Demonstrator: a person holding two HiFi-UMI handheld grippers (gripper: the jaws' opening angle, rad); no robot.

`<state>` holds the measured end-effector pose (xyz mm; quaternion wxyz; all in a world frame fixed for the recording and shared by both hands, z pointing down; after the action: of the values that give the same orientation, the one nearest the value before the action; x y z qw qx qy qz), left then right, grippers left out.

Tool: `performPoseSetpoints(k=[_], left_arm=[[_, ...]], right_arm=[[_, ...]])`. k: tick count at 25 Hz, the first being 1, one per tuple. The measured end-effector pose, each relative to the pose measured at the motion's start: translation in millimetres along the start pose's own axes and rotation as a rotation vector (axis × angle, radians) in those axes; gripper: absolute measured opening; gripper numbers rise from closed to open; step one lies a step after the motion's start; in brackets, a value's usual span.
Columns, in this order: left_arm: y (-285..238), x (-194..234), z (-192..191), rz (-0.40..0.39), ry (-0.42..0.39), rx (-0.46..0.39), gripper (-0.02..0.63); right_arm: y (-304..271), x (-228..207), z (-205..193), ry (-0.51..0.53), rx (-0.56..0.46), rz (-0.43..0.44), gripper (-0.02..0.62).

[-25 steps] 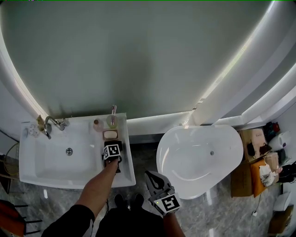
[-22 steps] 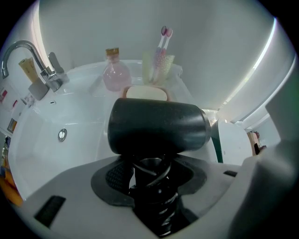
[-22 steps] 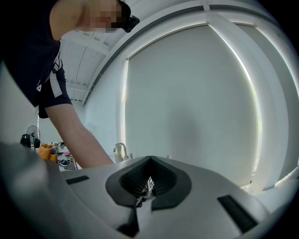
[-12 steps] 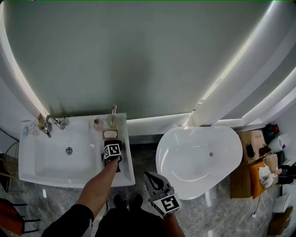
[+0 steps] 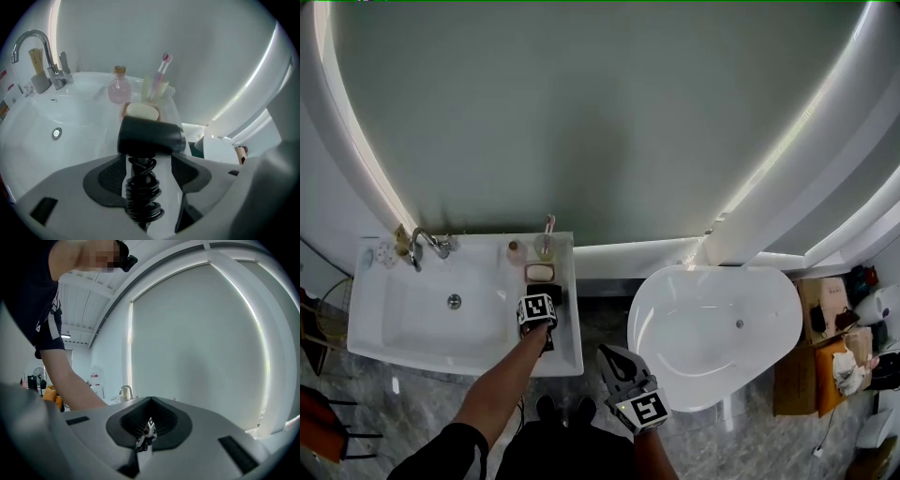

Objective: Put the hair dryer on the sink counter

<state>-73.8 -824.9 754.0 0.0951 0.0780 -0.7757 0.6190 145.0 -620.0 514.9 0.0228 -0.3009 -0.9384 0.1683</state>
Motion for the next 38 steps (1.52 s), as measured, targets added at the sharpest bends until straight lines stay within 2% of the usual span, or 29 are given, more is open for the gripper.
performPoseSetpoints(k=[5, 10, 12, 15, 19, 21, 25, 29, 34, 38], left_arm=[[47.2, -10.5, 6.8, -0.087, -0.032, -0.159, 0.293], [119.6, -21.4, 4.4, -0.217, -0.061, -0.399, 0.295], [147.4, -23.0, -6.1, -0.285, -0.063, -0.485, 0.295], [184.1, -21.4, -28.1, -0.339, -0.08, -0.605, 0.295], [225.2, -14.2, -62.2, -0.452, -0.076, -0.721, 0.293], [241.4, -9.5, -77.6, -0.481, -0.084, -0.769, 0.295], [262.1, 0.7, -101.9, -0.413, -0.185, -0.885, 0.293], [273.1, 7.0, -120.8, -0.371, -0.257, -0.951, 0.293], [291.4, 0.6, -134.1, -0.273, -0.415, -1.035, 0.293], [298.2, 3.9, -142.6, -0.18, -0.493, -1.092, 0.293]], right_arm=[[-2.3, 8.9, 9.8, 0.039, -0.016, 0.028, 0.028], [2.7, 14.5, 21.2, 0.053, -0.053, 0.043, 0.028], [3.3, 16.5, 25.5, 0.056, -0.081, 0.05, 0.028], [2.8, 20.8, 30.8, 0.05, -0.105, 0.051, 0.028], [4.1, 28.4, 35.9, 0.027, -0.102, 0.051, 0.028], [4.4, 30.8, 36.5, 0.035, -0.112, 0.055, 0.028], [2.6, 37.2, 34.5, 0.04, -0.127, 0.068, 0.028], [4.3, 42.6, 37.6, 0.063, -0.14, 0.061, 0.028], [9.9, 39.7, 38.6, 0.092, -0.141, 0.049, 0.028], [11.0, 37.6, 41.4, 0.132, -0.153, 0.042, 0.028]])
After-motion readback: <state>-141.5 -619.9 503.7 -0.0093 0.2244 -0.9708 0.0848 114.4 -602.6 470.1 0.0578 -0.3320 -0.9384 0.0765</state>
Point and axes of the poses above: the fingertips, and each gripper's own axes: y backward along the fingers, x to its left, z out of its top, the point moved 10 cm from there along y, backward along the fingers, and after that the axes turned 11 degrees about x, right-handed, at the moved point
